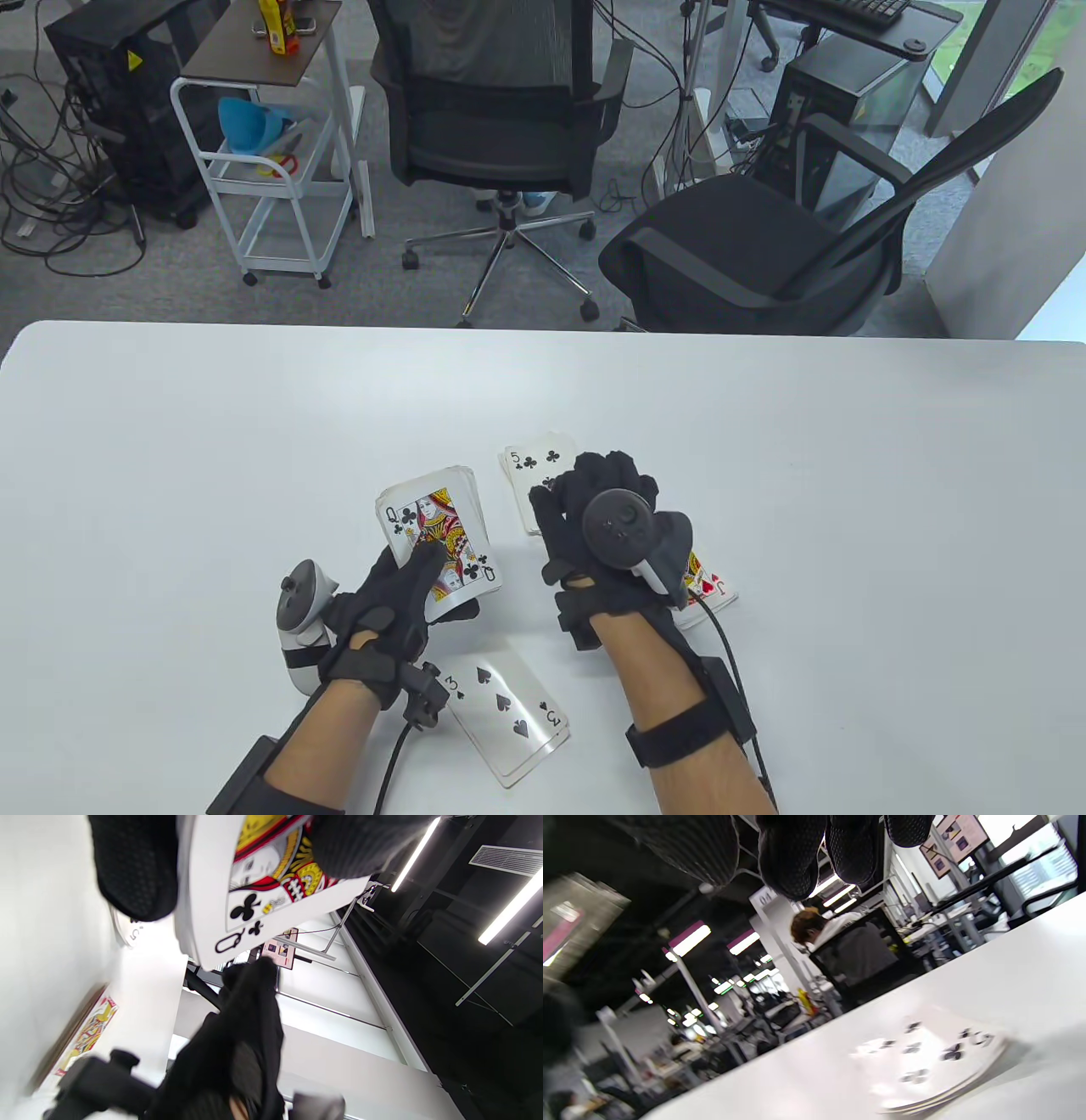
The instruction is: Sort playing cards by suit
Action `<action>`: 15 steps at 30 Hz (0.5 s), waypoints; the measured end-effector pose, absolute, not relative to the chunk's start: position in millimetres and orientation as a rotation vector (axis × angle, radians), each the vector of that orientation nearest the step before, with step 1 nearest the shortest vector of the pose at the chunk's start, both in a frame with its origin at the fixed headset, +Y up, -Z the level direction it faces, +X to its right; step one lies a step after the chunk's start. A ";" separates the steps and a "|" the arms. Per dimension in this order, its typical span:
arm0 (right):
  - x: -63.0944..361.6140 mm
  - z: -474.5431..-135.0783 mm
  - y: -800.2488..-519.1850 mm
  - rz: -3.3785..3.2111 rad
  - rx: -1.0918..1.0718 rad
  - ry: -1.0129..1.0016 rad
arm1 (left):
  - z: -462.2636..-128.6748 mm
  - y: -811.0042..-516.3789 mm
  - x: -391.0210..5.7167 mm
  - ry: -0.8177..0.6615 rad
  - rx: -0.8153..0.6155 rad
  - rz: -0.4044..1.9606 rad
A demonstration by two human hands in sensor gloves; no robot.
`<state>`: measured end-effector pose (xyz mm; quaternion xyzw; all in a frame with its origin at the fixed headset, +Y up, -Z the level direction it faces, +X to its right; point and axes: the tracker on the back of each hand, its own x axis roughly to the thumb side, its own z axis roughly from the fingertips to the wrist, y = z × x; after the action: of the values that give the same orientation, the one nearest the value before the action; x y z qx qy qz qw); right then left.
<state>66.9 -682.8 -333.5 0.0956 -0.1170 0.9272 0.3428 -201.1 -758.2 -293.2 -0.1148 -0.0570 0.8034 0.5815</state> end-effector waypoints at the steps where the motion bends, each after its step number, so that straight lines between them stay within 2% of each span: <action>1: 67.3 -323.0 -683.2 2.362 0.278 -0.315 | -293.0 -759.0 -199.7 -0.133 -0.274 1.870; 5: 64.6 -300.9 -695.3 2.274 0.356 -0.363 | -292.7 -762.7 -194.6 -0.137 -0.305 1.836; 9: 64.7 -298.8 -712.0 2.278 0.388 -0.271 | -290.9 -765.2 -190.1 -0.138 -0.328 1.806; 15: 57.6 -295.2 -714.7 2.312 0.502 -0.175 | -285.9 -765.3 -184.6 -0.163 -0.331 1.794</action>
<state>57.6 -714.7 -295.2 0.1963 -0.0683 0.9034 0.3750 -184.6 -765.3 -285.9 -0.1433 -0.0704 0.7768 0.6091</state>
